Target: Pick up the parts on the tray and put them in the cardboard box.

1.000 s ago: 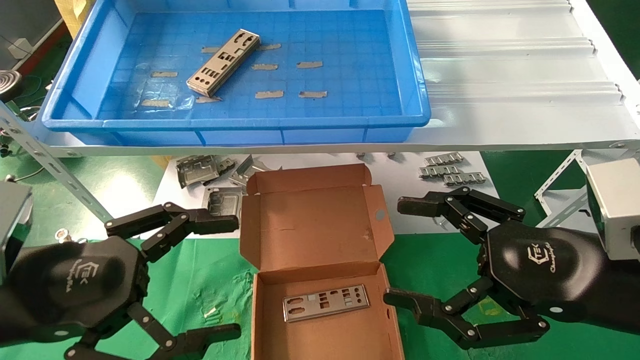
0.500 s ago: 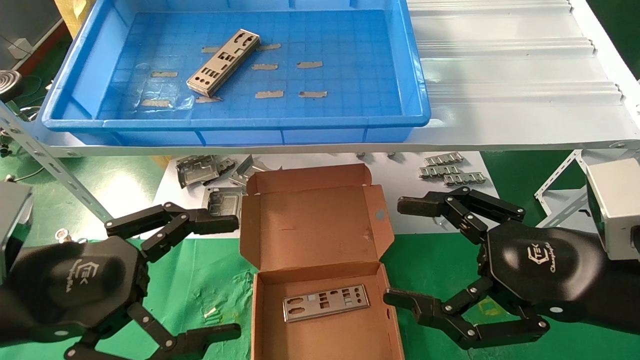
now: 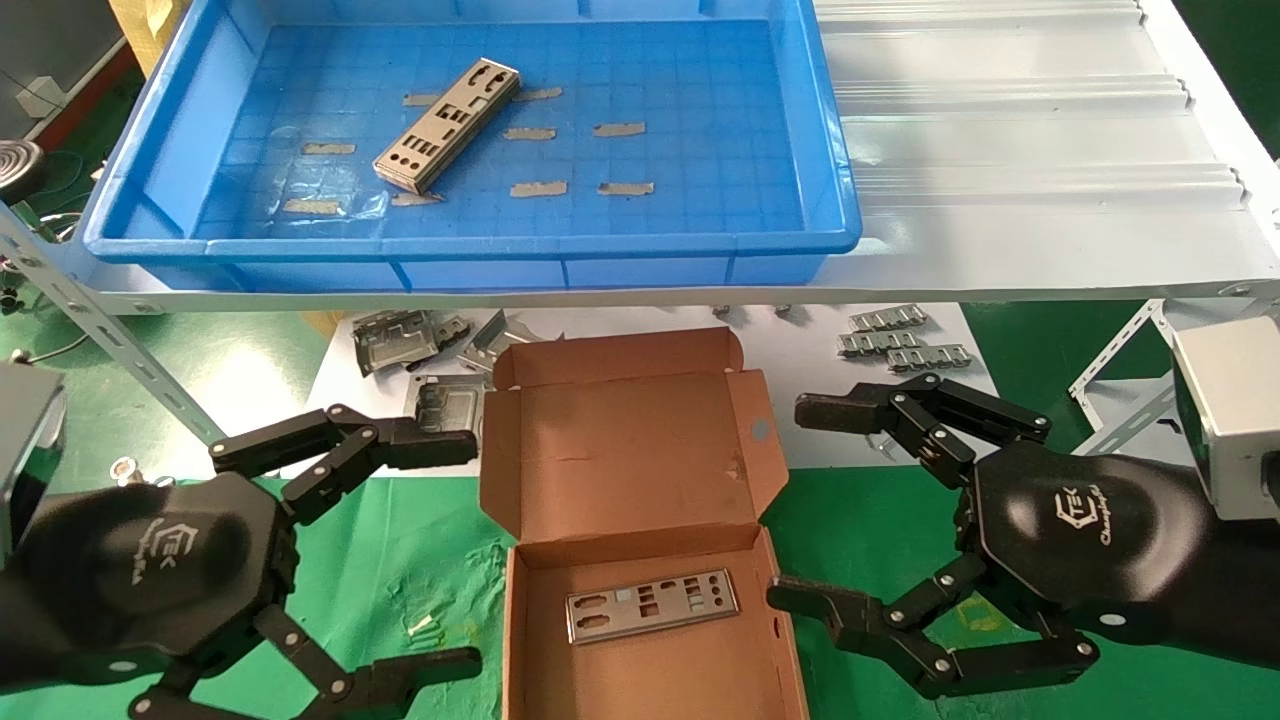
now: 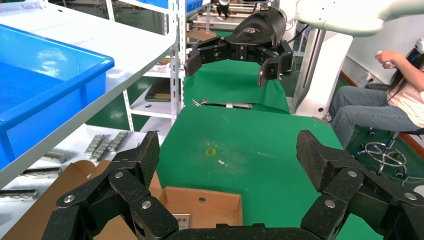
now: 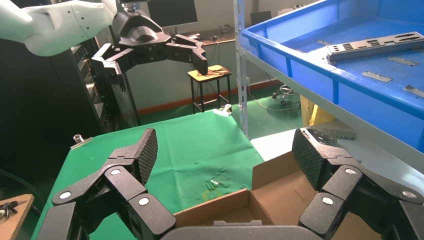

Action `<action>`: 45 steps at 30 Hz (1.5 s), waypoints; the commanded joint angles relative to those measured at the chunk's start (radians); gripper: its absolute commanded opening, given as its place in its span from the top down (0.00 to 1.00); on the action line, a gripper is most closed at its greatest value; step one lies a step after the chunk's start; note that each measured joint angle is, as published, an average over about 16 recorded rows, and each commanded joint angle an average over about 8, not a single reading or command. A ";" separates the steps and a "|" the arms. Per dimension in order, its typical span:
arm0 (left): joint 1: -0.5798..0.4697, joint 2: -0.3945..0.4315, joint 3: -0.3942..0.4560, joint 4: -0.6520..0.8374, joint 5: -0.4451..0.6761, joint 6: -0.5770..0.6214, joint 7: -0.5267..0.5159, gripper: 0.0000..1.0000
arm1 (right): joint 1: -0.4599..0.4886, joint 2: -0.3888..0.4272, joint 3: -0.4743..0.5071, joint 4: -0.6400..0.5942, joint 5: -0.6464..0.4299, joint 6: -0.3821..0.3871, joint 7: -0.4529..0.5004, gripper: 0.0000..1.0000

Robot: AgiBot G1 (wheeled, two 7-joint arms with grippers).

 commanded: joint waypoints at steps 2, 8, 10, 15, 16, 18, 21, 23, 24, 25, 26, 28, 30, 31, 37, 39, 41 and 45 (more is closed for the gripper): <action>0.000 0.000 0.000 0.000 0.000 0.000 0.000 0.00 | 0.000 0.000 0.000 0.000 0.000 0.000 0.000 0.00; 0.000 0.000 0.000 0.000 0.000 0.000 0.000 0.00 | 0.000 0.000 0.000 0.000 0.000 0.000 0.000 0.00; 0.000 0.000 0.000 0.000 0.000 0.000 0.000 0.00 | 0.000 0.000 0.000 0.000 0.000 0.000 0.000 0.00; 0.000 0.000 0.000 0.000 0.000 0.000 0.000 0.00 | 0.000 0.000 0.000 0.000 0.000 0.000 0.000 0.00; 0.000 0.000 0.000 0.000 0.000 0.000 0.000 0.00 | 0.000 0.000 0.000 0.000 0.000 0.000 0.000 0.00; 0.000 0.000 0.000 0.000 0.000 0.000 0.000 0.00 | 0.000 0.000 0.000 0.000 0.000 0.000 0.000 0.00; 0.000 0.000 0.000 0.000 0.000 0.000 0.000 0.00 | 0.000 0.000 0.000 0.000 0.000 0.000 0.000 0.00; 0.000 0.000 0.000 0.000 0.000 0.000 0.000 0.00 | 0.000 0.000 0.000 0.000 0.000 0.000 0.000 0.00; 0.000 0.000 0.000 0.000 0.000 0.000 0.000 0.00 | 0.000 0.000 0.000 0.000 0.000 0.000 0.000 0.00; 0.000 0.000 0.000 0.000 0.000 0.000 0.000 0.00 | 0.000 0.000 0.000 0.000 0.000 0.000 0.000 0.00; 0.000 0.000 0.000 0.000 0.000 0.000 0.000 0.00 | 0.000 0.000 0.000 0.000 0.000 0.000 0.000 0.00; 0.000 0.000 0.000 0.000 0.000 0.000 0.000 0.00 | 0.000 0.000 0.000 0.000 0.000 0.000 0.000 0.00; 0.000 0.000 0.000 0.000 0.000 0.000 0.000 0.00 | 0.000 0.000 0.000 0.000 0.000 0.000 0.000 0.00; 0.000 0.000 0.000 0.000 0.000 0.000 0.000 0.00 | 0.000 0.000 0.000 0.000 0.000 0.000 0.000 0.00; 0.000 0.000 0.000 0.000 0.000 0.000 0.000 0.00 | 0.000 0.000 0.000 0.000 0.000 0.000 0.000 0.00; 0.000 0.000 0.000 0.000 0.000 0.000 0.000 0.00 | 0.000 0.000 0.000 0.000 0.000 0.000 0.000 0.00; 0.000 0.000 0.000 0.000 0.000 0.000 0.000 0.00 | 0.000 0.000 0.000 0.000 0.000 0.000 0.000 0.00; 0.000 0.000 0.000 0.000 0.000 0.000 0.000 0.00 | 0.000 0.000 0.000 0.000 0.000 0.000 0.000 0.00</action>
